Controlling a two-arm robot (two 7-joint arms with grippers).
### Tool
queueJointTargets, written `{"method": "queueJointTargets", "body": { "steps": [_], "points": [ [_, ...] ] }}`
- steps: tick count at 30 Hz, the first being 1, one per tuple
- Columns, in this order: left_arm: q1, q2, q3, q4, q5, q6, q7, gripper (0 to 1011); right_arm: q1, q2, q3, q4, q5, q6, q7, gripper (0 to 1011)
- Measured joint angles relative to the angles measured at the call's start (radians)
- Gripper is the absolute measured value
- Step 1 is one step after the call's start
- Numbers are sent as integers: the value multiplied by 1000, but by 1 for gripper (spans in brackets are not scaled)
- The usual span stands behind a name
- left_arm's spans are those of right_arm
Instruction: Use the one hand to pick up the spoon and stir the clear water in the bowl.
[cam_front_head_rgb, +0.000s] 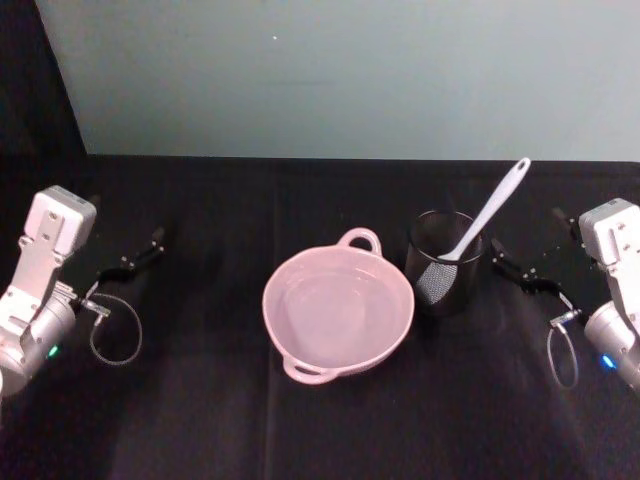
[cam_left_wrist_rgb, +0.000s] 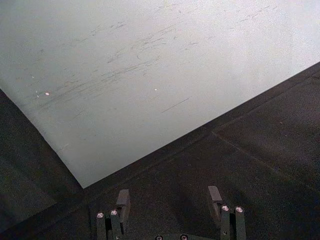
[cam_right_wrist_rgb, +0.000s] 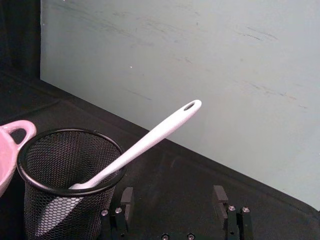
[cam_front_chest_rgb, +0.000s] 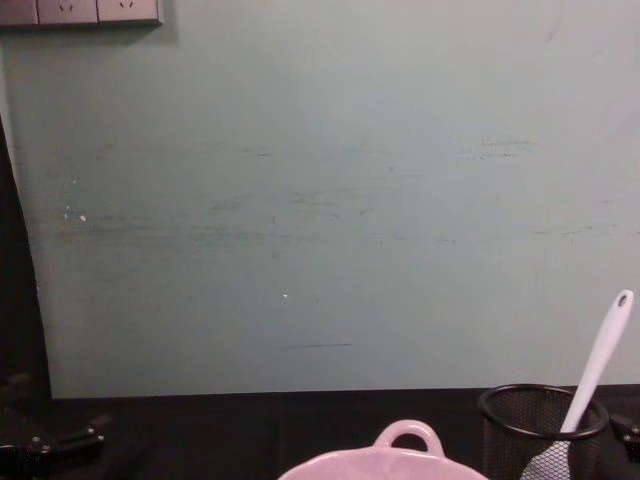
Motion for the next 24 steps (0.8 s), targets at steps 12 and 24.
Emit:
{"method": "queueJointTargets", "body": {
  "steps": [12, 24],
  "points": [
    [0, 0, 0, 0, 0, 0, 0, 1011, 0, 0, 0, 0, 0, 0, 0, 1003],
    [0, 0, 0, 0, 0, 0, 0, 1011, 0, 0, 0, 0, 0, 0, 0, 1003]
  ]
}}
